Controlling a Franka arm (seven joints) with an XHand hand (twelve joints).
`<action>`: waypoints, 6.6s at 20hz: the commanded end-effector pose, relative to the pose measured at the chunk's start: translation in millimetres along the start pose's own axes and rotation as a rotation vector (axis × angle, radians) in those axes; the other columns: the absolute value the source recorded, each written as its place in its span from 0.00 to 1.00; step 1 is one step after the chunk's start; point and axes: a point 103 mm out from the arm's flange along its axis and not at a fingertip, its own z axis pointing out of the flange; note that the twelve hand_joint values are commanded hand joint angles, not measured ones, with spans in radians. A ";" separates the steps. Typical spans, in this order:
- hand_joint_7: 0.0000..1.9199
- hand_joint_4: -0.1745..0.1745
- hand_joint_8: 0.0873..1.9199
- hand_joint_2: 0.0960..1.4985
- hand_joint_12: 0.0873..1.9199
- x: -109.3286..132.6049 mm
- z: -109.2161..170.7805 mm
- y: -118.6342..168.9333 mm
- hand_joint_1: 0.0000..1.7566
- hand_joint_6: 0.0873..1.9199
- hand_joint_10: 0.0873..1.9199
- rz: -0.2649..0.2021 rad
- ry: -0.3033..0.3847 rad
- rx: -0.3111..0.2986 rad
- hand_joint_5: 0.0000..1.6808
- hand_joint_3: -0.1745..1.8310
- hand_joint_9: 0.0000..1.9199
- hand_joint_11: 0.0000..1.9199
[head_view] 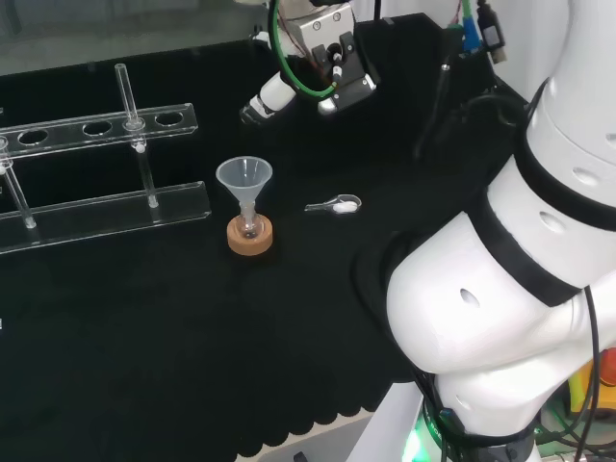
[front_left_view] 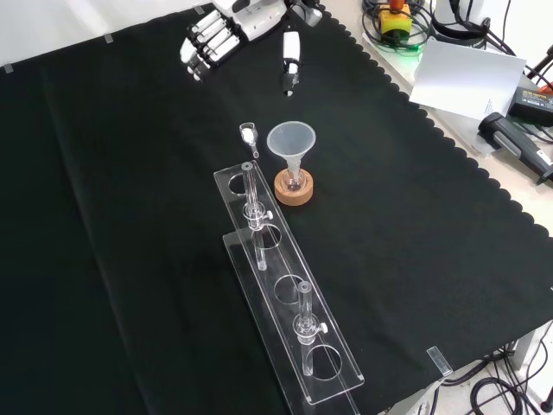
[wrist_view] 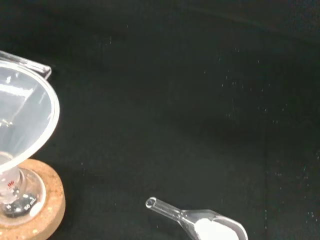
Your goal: Pick up the weighing funnel.
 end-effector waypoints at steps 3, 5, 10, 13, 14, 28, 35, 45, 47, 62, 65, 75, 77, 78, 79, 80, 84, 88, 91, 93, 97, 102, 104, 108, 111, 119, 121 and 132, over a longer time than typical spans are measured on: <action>0.00 0.61 0.00 0.37 0.00 -27.1 12.0 -4.4 0.19 0.00 0.00 0.036 -0.059 0.094 0.00 0.09 0.00 0.00; 0.00 0.59 0.00 0.38 0.00 -36.9 15.3 -11.9 0.18 0.00 0.00 0.055 -0.058 0.079 0.00 0.09 0.00 0.00; 0.01 0.52 0.00 0.38 0.06 -55.7 19.8 -31.6 0.19 0.00 0.00 0.092 -0.046 0.048 0.00 0.09 0.00 0.00; 0.03 0.48 0.00 0.39 0.13 -61.6 23.7 -42.9 0.20 0.00 0.00 0.109 -0.027 0.030 0.00 0.09 0.02 0.00; 0.04 0.47 0.00 0.39 0.17 -63.3 25.7 -46.2 0.20 0.00 0.00 0.116 -0.018 0.025 0.00 0.09 0.03 0.00; 0.09 0.40 0.19 0.40 0.48 -57.6 58.3 -62.2 0.25 0.00 0.39 0.162 0.059 0.026 0.08 0.09 0.03 0.00; 0.09 0.40 0.21 0.41 0.50 -51.8 77.7 -62.1 0.25 0.00 0.39 0.170 0.074 0.038 0.10 0.09 0.04 0.00; 0.12 0.40 0.23 0.41 0.51 -53.9 102.1 -59.6 0.28 0.00 0.39 0.178 0.075 0.047 0.13 0.09 0.07 0.00; 0.13 0.41 0.23 0.42 0.51 -55.8 105.1 -58.2 0.28 0.00 0.39 0.182 0.073 0.046 0.13 0.09 0.07 0.00; 0.16 0.43 0.23 0.43 0.54 -55.2 135.7 -40.2 0.31 0.00 0.36 0.213 0.063 0.045 0.18 0.09 0.11 0.00; 0.17 0.43 0.23 0.43 0.55 -56.6 143.8 -37.4 0.31 0.00 0.36 0.217 0.063 0.054 0.19 0.09 0.11 0.00; 0.18 0.44 0.23 0.43 0.55 -61.3 163.6 -37.1 0.32 0.00 0.36 0.227 0.070 0.078 0.20 0.10 0.12 0.00; 0.18 0.44 0.23 0.43 0.55 -58.8 163.4 -37.3 0.33 0.00 0.36 0.229 0.067 0.078 0.21 0.10 0.13 0.00; 0.19 0.44 0.23 0.43 0.55 -58.7 163.7 -37.3 0.33 0.00 0.36 0.230 0.067 0.078 0.21 0.10 0.13 0.00; 0.19 0.45 0.23 0.43 0.55 -58.7 164.4 -37.1 0.33 0.00 0.36 0.230 0.067 0.080 0.21 0.10 0.13 0.00; 0.19 0.45 0.23 0.43 0.55 -58.7 165.5 -36.8 0.33 0.00 0.36 0.229 0.067 0.083 0.21 0.10 0.13 0.00; 0.19 0.45 0.22 0.43 0.55 -60.0 176.4 -34.0 0.33 0.00 0.35 0.230 0.070 0.093 0.21 0.10 0.13 0.00; 0.20 0.45 0.21 0.43 0.56 -59.2 186.9 -29.7 0.33 0.00 0.34 0.232 0.073 0.104 0.22 0.10 0.14 0.00; 0.20 0.45 0.21 0.43 0.56 -56.2 193.5 -25.5 0.33 0.00 0.34 0.235 0.067 0.111 0.22 0.10 0.14 0.00; 0.20 0.45 0.21 0.43 0.56 -55.2 197.2 -22.7 0.33 0.00 0.34 0.237 0.067 0.114 0.22 0.10 0.14 0.00; 0.20 0.45 0.21 0.43 0.56 -57.2 202.7 -16.8 0.33 0.00 0.34 0.262 0.090 0.115 0.22 0.10 0.14 0.00; 0.20 0.45 0.21 0.43 0.56 -60.6 208.7 -12.9 0.33 0.00 0.34 0.261 0.086 0.124 0.22 0.10 0.14 0.00; 0.20 0.46 0.21 0.43 0.56 -63.3 211.7 -12.2 0.34 0.00 0.34 0.257 0.083 0.130 0.23 0.10 0.14 0.00; 0.20 0.47 0.21 0.44 0.56 -66.1 218.5 -10.9 0.34 0.00 0.34 0.249 0.076 0.144 0.23 0.10 0.14 0.00; 0.21 0.48 0.21 0.44 0.56 -64.8 223.6 -9.7 0.35 0.00 0.34 0.235 0.074 0.154 0.24 0.10 0.15 0.00; 0.26 0.57 0.20 0.45 0.56 -56.2 232.7 -4.6 0.37 0.00 0.33 0.188 0.054 0.163 0.28 0.10 0.17 0.00; 0.26 0.59 0.20 0.45 0.56 -54.5 235.0 -3.2 0.37 0.00 0.32 0.182 0.053 0.165 0.29 0.10 0.17 0.00; 0.30 0.67 0.18 0.45 0.57 -47.3 245.0 1.1 0.38 0.00 0.31 0.169 0.028 0.166 0.35 0.11 0.20 0.00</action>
